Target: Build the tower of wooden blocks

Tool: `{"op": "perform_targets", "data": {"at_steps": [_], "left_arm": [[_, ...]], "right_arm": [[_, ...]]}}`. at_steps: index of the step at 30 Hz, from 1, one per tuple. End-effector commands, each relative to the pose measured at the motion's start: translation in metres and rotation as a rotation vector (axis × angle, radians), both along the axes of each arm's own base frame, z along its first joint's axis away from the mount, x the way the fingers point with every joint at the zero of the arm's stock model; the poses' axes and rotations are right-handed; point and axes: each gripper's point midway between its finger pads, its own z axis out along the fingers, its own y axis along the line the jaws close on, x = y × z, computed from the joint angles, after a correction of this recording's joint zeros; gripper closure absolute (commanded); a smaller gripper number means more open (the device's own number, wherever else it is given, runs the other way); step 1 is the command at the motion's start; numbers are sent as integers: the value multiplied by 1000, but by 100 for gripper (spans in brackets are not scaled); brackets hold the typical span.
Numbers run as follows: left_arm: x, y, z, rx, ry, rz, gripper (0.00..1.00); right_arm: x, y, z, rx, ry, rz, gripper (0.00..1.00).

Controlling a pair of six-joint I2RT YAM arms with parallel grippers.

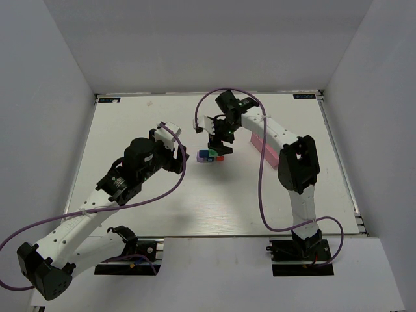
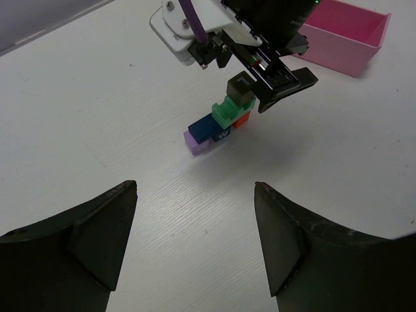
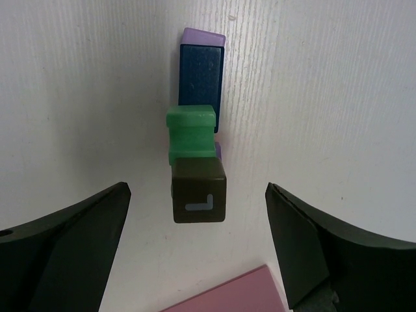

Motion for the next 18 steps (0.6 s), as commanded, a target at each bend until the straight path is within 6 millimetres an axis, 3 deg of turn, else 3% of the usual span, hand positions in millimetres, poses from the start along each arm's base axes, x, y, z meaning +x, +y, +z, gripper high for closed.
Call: {"op": "perform_targets", "data": {"at_steps": [1, 6, 9, 11, 12, 14, 15, 18], "left_arm": [[0, 4, 9, -16, -30, 9, 18], [1, 5, 9, -13, -31, 18, 18], [1, 5, 9, -13, -31, 18, 18], [1, 5, 9, -13, -31, 18, 18], [-1, 6, 12, -20, -40, 18, 18], [0, 7, 8, -12, -34, 26, 18], [-1, 8, 11, -19, -42, 26, 18], [-4, 12, 13, -24, -54, 35, 18]], "right_arm": [[-1, 6, 14, 37, -36, 5, 10], [-1, 5, 21, 54, -43, -4, 10], [-3, 1, 46, 91, -83, -25, 10], [-8, -3, 47, 101, -80, -46, 10], [-12, -6, 66, 131, -126, -51, 10], [-12, -10, 65, 148, -156, -85, 10], [-15, -16, 90, 179, -214, -103, 10], [-17, -31, 108, 228, -270, -236, 10]]}}
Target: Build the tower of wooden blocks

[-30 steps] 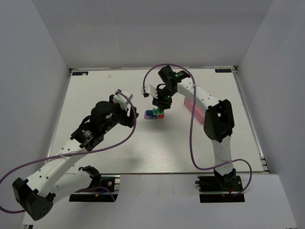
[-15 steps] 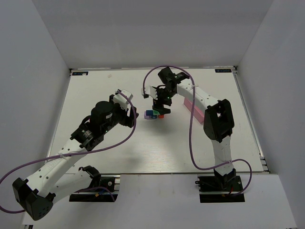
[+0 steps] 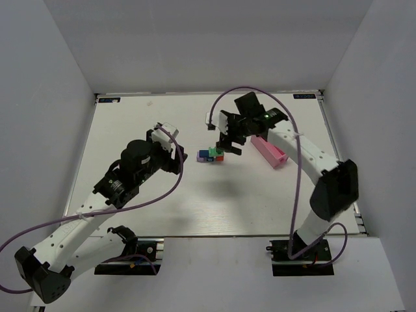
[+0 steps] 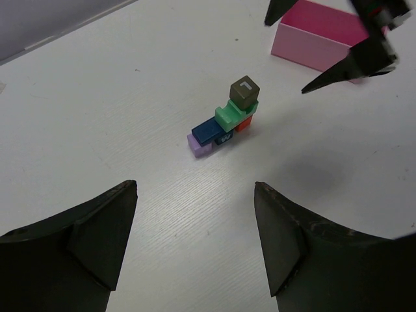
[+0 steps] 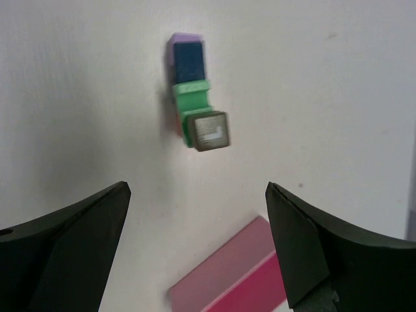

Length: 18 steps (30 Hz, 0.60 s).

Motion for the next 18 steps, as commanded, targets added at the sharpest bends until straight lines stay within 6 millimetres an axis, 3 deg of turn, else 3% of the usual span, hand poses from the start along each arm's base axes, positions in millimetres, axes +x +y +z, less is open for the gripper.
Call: {"op": "perform_targets", "data": {"at_steps": [1, 3, 5, 6, 7, 9, 11, 12, 13, 14, 16, 18], "left_arm": [[-3, 10, 12, -22, -48, 29, 18], [-5, 14, 9, -15, -42, 39, 15], [-6, 20, 4, -9, -32, 64, 6], [-10, 23, -1, 2, -18, 64, 3], [-13, 24, -1, -6, -11, 67, 0], [-18, 26, -8, -1, 15, 61, 0], [-22, 28, -14, 0, 32, 65, 0], [-24, 31, -13, -4, 23, 75, 0], [-24, 34, -15, 5, 28, 85, 0], [-25, 36, -18, 7, 26, 94, 0], [-25, 41, -19, 10, 19, 116, 0], [-25, 44, -16, 5, 8, 124, 0]], "right_arm": [[13, -7, 36, 126, -140, -160, 10], [12, -25, 59, 178, -188, -311, 10], [18, -41, 59, 208, -254, -432, 10], [18, -57, 73, 271, -263, -605, 10], [7, -65, 60, 244, -210, -629, 10], [-10, -76, 53, 224, -154, -665, 10], [-27, -85, 27, 216, -106, -694, 10], [-38, -91, 51, 298, -154, -697, 10], [-42, -94, 53, 319, -170, -700, 10], [-51, -101, 41, 347, -177, -712, 10], [-61, -109, 53, 420, -218, -728, 10], [-73, -113, 43, 464, -219, -727, 10]]}}
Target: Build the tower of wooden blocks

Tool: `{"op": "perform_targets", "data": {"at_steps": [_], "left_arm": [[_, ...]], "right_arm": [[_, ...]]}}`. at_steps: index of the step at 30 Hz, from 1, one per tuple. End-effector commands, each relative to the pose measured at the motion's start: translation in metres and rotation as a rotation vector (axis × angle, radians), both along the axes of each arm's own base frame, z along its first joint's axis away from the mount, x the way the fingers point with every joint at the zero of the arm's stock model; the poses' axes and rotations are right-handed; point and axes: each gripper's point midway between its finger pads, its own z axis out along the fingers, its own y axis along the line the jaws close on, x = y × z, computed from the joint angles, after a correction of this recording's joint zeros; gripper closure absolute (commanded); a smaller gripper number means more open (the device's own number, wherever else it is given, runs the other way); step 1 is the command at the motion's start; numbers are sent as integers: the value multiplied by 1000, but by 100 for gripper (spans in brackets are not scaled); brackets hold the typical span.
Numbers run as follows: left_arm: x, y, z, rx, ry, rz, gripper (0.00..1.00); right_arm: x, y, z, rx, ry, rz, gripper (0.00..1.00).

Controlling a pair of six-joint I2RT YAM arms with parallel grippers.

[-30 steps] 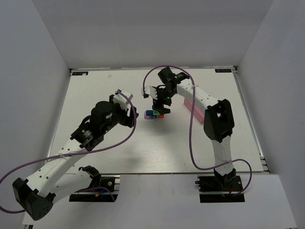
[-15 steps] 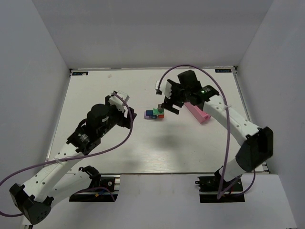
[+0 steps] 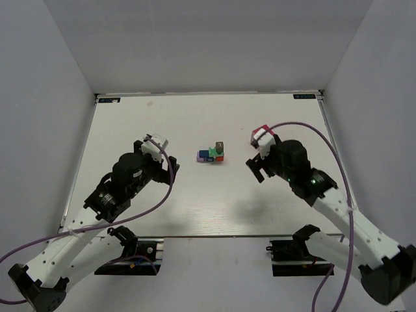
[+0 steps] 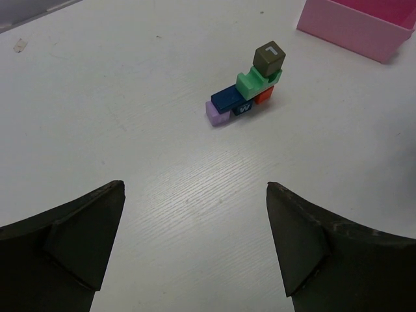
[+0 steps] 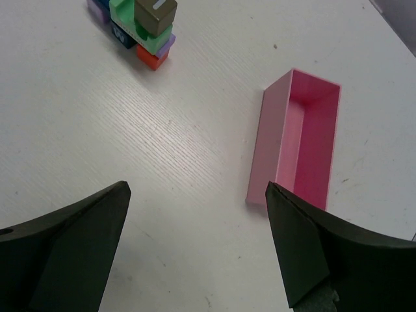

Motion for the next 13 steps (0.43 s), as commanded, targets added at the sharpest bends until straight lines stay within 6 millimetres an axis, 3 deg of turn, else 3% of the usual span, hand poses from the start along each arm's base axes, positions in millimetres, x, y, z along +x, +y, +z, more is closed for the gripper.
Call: {"op": "perform_targets", "data": {"at_steps": [1, 6, 13], "left_arm": [[0, 9, 3, -6, -11, 42, 0], [-5, 11, -2, -3, -17, 30, 0], [-6, 11, -1, -4, -28, 19, 0]], "right_arm": [[-7, 0, 30, 179, -138, -32, 10], [-14, -3, 29, 196, -164, -17, 10], [-7, -15, 19, 111, -191, -38, 10]]}}
